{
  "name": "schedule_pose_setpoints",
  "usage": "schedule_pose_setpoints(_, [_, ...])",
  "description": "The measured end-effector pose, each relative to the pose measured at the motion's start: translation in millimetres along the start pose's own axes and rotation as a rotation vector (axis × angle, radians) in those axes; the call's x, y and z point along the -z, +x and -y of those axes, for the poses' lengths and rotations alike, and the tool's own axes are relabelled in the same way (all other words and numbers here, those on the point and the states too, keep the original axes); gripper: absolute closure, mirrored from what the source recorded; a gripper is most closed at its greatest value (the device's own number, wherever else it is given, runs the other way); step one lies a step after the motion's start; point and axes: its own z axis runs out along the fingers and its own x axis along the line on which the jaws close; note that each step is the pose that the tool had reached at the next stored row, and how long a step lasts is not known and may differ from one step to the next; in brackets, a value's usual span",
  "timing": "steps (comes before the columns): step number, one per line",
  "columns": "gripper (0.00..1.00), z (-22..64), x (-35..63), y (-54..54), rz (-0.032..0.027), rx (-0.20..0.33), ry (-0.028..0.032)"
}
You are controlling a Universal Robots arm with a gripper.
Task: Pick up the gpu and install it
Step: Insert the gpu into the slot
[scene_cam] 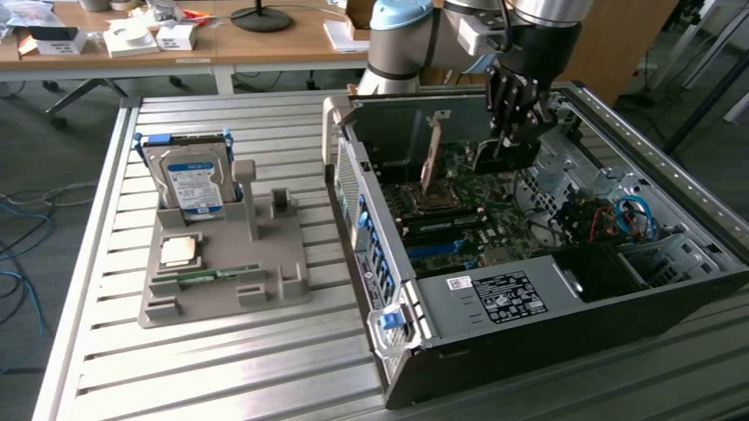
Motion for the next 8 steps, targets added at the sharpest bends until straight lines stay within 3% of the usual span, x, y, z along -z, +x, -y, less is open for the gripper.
schedule_pose_setpoints(8, [0.74,-0.1,-0.7,0.0,-0.0002,0.000,-0.0009])
